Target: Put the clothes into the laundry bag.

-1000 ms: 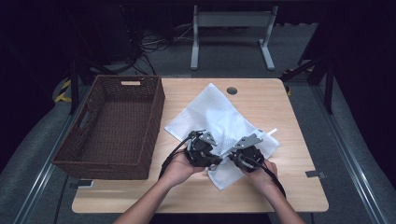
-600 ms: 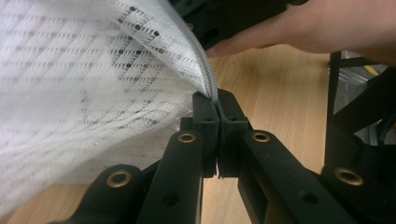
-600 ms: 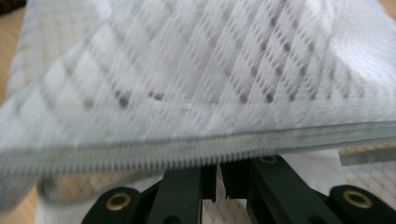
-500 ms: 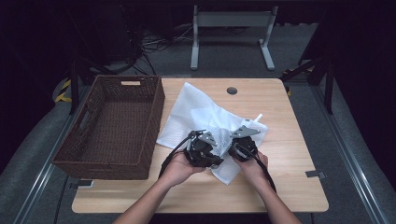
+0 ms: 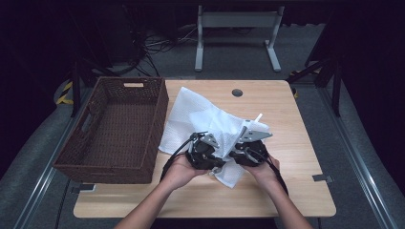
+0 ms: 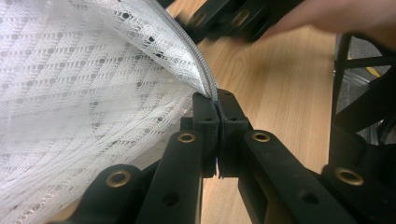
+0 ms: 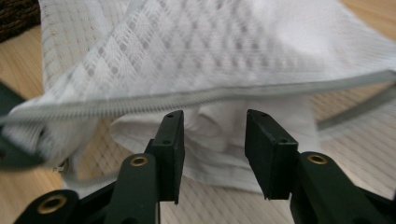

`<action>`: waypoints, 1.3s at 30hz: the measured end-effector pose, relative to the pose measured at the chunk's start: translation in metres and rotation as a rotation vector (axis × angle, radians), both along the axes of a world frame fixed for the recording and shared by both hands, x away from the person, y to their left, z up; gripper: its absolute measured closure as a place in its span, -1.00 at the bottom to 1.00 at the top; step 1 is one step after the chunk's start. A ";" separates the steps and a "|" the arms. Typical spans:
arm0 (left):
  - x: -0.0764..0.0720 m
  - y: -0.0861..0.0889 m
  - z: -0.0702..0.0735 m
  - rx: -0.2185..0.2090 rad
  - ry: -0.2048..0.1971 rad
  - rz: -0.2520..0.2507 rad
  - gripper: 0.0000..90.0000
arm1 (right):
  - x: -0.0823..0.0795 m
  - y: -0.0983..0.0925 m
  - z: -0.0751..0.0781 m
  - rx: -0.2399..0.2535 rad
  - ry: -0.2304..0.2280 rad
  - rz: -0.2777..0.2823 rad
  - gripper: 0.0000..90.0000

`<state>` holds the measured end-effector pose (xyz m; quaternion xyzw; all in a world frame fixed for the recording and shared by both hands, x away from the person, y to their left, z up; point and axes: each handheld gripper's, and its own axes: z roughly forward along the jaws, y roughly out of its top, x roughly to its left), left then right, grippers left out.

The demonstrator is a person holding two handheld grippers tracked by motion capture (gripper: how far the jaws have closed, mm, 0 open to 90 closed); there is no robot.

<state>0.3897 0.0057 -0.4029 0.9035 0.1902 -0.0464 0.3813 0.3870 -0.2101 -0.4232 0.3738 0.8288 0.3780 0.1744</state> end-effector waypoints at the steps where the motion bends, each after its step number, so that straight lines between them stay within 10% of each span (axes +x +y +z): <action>1: 0.000 0.000 0.000 0.001 0.001 0.001 0.97 | -0.002 -0.006 0.003 0.001 -0.003 0.003 0.27; 10: 0.000 -0.001 -0.002 0.003 0.007 0.002 0.97 | 0.007 -0.054 -0.005 -0.085 0.056 -0.062 0.94; 27: 0.001 -0.001 -0.003 0.024 -0.005 0.002 0.97 | 0.015 -0.047 -0.024 -0.192 0.142 -0.022 1.00; 39: 0.007 0.001 -0.008 0.053 -0.017 0.029 0.96 | -0.026 -0.041 -0.022 -0.245 0.156 0.048 1.00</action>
